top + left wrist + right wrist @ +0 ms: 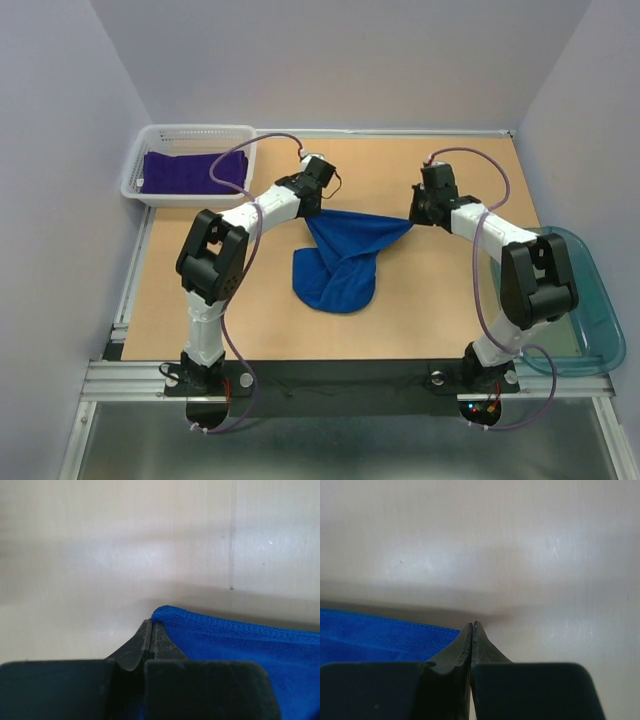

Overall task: Fold and stack the towels
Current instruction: Flatten out the crumpled towel

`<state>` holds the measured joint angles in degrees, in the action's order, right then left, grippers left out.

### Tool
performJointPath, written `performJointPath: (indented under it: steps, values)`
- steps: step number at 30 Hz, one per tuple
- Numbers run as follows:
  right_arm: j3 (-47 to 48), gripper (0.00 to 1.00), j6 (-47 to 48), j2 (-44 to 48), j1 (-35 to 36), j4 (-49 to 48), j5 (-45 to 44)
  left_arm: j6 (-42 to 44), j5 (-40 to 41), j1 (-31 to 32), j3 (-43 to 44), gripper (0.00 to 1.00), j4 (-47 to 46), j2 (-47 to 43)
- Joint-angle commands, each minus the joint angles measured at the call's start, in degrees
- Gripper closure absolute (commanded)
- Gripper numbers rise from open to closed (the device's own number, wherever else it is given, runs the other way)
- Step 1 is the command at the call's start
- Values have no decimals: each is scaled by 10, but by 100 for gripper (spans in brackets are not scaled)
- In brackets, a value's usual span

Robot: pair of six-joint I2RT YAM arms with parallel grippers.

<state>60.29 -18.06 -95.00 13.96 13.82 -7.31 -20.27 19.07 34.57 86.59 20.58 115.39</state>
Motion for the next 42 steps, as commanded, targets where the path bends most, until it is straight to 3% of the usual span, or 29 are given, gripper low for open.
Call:
performJointPath:
  steps: [1, 5, 11, 16, 23, 29, 35, 42]
  values:
    - [67, 100, 35, 6, -3, -28, 6, 45, 44, 1, 26, 100, 7, -67]
    - [145, 100, 56, 25, -3, -29, 9, 81, 69, 0, 71, 100, 5, -104]
    - [308, 100, 99, 39, -3, -28, 5, 157, 124, 0, 210, 100, 1, -167]
    - [393, 100, 125, 60, -3, -28, 33, 200, 105, 0, 271, 100, -40, -220]
    - [405, 100, 173, 159, -2, -28, 113, 277, 32, 14, 220, 100, -127, -357]
    - [370, 99, 203, 278, -3, -28, 189, 297, -84, 32, 136, 100, -169, -509]
    - [366, 100, 199, 344, -3, -20, 202, 277, -130, 37, 99, 100, -167, -580]
    - [395, 100, 205, 339, -3, -6, 185, 255, -101, 37, 112, 100, -153, -579]
